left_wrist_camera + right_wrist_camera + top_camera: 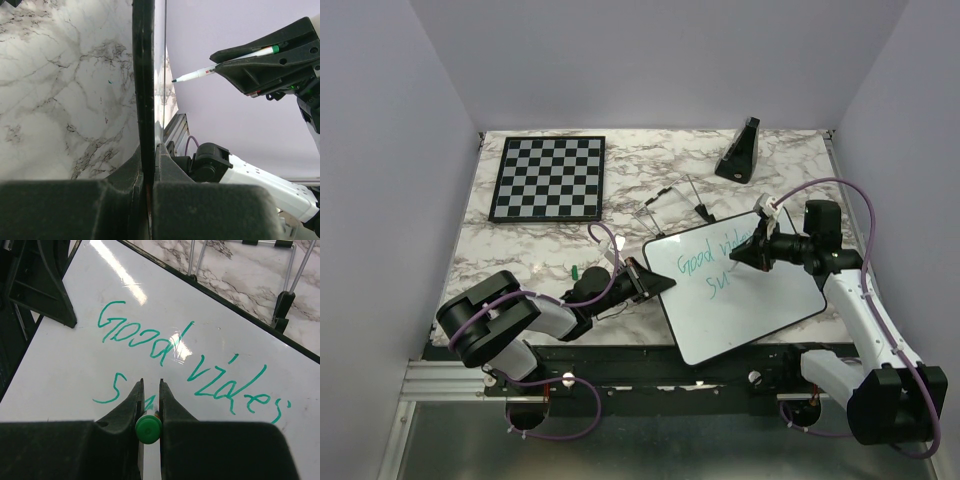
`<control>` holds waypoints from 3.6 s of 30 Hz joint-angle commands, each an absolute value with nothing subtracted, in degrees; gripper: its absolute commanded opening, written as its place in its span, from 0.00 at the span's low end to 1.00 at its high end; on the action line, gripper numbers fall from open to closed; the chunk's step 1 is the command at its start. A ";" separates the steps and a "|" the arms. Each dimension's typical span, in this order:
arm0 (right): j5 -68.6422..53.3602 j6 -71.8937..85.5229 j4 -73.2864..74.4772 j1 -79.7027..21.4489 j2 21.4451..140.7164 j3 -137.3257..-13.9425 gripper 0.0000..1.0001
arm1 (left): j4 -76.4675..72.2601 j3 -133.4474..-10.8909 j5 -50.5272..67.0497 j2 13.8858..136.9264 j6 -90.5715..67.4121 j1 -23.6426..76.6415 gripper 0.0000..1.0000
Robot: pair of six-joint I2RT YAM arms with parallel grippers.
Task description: Write a sentence on the whiteboard
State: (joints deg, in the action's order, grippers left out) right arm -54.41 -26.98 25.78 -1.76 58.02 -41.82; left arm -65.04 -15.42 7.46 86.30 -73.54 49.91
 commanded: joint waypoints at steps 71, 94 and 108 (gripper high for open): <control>-46.68 -27.43 26.55 -0.62 57.04 -42.98 0.01 | -70.05 -15.91 3.60 85.87 -70.75 50.62 0.00; -50.09 -26.63 23.90 -0.26 61.52 -42.10 0.01 | -70.23 -16.61 3.78 86.75 -70.93 50.71 0.00; -50.72 -34.54 34.01 -0.26 60.47 -43.16 0.01 | -69.70 -16.70 3.78 86.31 -70.58 50.63 0.00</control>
